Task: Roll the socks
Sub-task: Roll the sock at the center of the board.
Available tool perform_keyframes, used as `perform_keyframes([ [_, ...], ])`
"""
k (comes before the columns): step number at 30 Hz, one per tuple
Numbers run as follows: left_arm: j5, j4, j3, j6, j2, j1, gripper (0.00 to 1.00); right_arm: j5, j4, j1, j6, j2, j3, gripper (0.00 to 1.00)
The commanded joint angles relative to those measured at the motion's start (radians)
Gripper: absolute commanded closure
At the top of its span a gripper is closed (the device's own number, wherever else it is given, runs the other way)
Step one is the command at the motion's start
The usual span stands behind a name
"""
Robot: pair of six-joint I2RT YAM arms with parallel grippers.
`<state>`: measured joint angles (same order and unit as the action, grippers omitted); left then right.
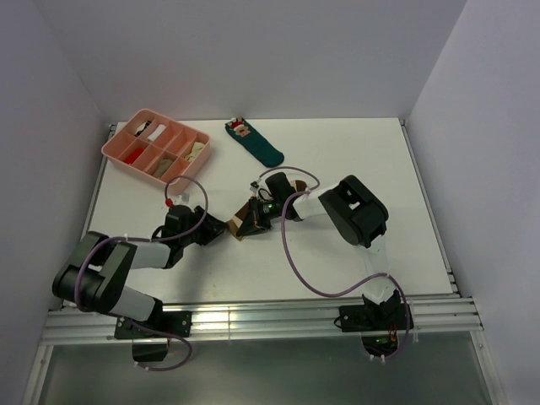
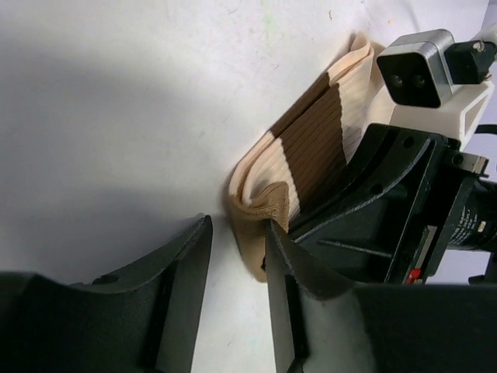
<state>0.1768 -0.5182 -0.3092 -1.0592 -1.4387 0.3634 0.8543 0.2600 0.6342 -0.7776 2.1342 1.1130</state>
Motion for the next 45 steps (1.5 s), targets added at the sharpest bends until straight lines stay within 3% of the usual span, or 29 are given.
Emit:
perform_keyframes([
  [1, -0.010, 0.093, 0.004, 0.048, -0.095, -0.001, 0.59, -0.027, -0.007, -0.004, 0.008, 0.023, 0.001, 0.98],
  [10, -0.034, 0.133, -0.025, 0.065, -0.167, -0.001, 0.76, -0.031, -0.016, -0.004, 0.012, 0.010, 0.002, 0.98],
  [15, -0.037, 0.161, -0.033, 0.056, -0.212, -0.001, 0.75, -0.034, -0.039, -0.004, 0.021, 0.010, 0.019, 0.96],
  [17, -0.040, 0.175, -0.039, 0.050, -0.236, -0.001, 0.71, -0.050, -0.065, -0.001, 0.041, 0.007, 0.027, 0.93],
  [18, -0.049, 0.216, -0.057, 0.045, -0.256, -0.001, 0.75, -0.084, -0.130, 0.004, 0.075, -0.016, 0.047, 0.78],
  [19, -0.049, 0.216, -0.057, 0.045, -0.256, -0.001, 0.75, -0.084, -0.131, 0.004, 0.075, -0.016, 0.047, 0.78],
  [22, -0.057, 0.260, -0.077, 0.045, -0.250, 0.000, 0.81, -0.141, -0.204, 0.015, 0.130, -0.049, 0.067, 0.64],
  [27, -0.095, 0.371, -0.145, 0.060, -0.204, 0.017, 0.90, -0.297, -0.330, 0.042, 0.230, -0.144, 0.088, 0.52],
  [33, -0.154, 0.500, -0.229, 0.091, -0.140, 0.057, 0.94, -0.536, -0.452, 0.097, 0.339, -0.298, 0.064, 0.49],
  [38, -0.166, 0.576, -0.289, 0.117, -0.138, 0.066, 0.99, -0.777, -0.389, 0.165, 0.426, -0.430, -0.014, 0.49],
  [45, -0.165, 0.650, -0.366, 0.151, -0.155, 0.069, 0.99, -1.072, -0.225, 0.364, 0.612, -0.444, -0.077, 0.50],
])
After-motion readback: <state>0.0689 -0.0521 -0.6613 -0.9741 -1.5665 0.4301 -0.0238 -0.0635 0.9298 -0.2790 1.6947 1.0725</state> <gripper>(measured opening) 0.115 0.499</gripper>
